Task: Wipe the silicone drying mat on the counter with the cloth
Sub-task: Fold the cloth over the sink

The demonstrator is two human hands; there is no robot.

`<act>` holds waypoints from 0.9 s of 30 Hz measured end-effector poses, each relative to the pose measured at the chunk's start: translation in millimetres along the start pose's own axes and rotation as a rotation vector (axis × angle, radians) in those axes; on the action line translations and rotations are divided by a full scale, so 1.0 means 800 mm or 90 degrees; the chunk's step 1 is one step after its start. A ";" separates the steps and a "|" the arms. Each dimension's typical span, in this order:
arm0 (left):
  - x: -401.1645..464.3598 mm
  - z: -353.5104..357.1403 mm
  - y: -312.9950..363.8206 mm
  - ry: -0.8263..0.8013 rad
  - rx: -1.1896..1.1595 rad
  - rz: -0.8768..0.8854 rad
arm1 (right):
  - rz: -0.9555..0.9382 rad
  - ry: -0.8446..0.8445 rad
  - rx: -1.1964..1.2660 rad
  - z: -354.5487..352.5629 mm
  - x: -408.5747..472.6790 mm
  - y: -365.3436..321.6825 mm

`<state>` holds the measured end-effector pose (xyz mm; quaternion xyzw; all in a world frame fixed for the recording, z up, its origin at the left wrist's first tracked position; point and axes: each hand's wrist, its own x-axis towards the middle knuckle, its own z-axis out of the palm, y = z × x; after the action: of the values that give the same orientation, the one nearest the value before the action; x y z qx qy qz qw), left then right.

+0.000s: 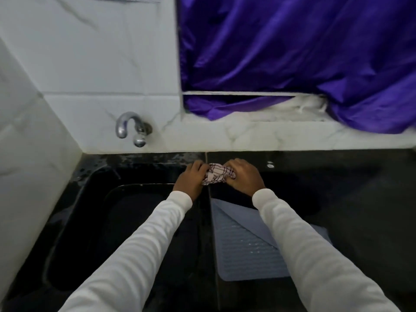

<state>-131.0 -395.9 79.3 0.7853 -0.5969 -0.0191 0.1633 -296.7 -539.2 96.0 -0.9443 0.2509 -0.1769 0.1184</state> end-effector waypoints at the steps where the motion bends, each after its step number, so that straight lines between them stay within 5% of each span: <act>1: 0.008 0.006 0.016 -0.007 -0.007 0.023 | 0.022 0.006 0.001 -0.008 -0.014 0.014; 27: 0.124 0.122 0.376 -0.138 -0.080 0.491 | 0.443 0.229 -0.013 -0.127 -0.338 0.193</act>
<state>-404.2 -582.9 87.3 0.4857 -0.8592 -0.0757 0.1421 -623.1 -544.0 66.2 -0.7578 0.5746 -0.2866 0.1157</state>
